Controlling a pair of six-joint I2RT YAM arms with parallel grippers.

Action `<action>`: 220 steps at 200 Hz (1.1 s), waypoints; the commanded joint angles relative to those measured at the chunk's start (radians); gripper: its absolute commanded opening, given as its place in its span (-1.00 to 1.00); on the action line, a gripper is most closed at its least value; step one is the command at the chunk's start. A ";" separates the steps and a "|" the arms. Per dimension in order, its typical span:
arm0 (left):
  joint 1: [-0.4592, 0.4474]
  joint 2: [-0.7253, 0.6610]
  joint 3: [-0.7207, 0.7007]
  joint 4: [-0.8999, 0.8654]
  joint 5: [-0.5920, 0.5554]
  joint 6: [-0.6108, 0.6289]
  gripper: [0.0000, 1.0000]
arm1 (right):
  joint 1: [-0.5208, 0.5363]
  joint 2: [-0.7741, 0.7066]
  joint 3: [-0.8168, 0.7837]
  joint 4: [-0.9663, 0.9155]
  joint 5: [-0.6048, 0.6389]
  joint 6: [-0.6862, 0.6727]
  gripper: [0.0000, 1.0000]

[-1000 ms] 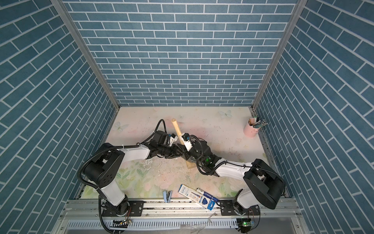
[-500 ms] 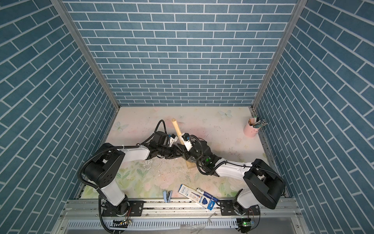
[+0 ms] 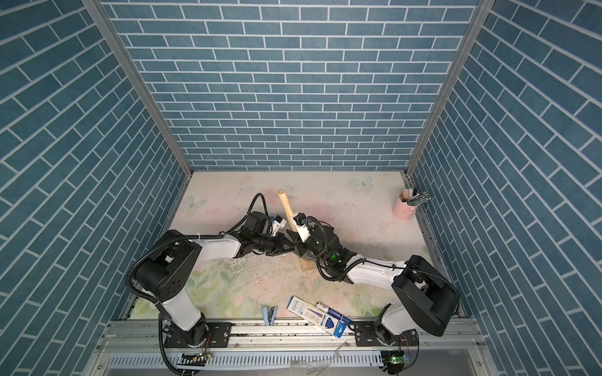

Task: Use a claw hammer to pull out a nail
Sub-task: Pick up the hammer at the center of the board.

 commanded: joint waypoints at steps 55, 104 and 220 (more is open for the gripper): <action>-0.009 0.001 -0.016 0.033 -0.006 0.000 -0.88 | 0.010 -0.053 0.022 0.030 -0.020 -0.031 -0.66; -0.008 0.002 -0.023 0.032 -0.009 0.005 -0.88 | 0.010 -0.068 0.032 -0.003 -0.008 -0.027 -0.03; -0.007 -0.024 -0.003 -0.050 -0.043 0.060 -0.90 | 0.010 -0.150 0.124 -0.139 -0.026 -0.036 0.00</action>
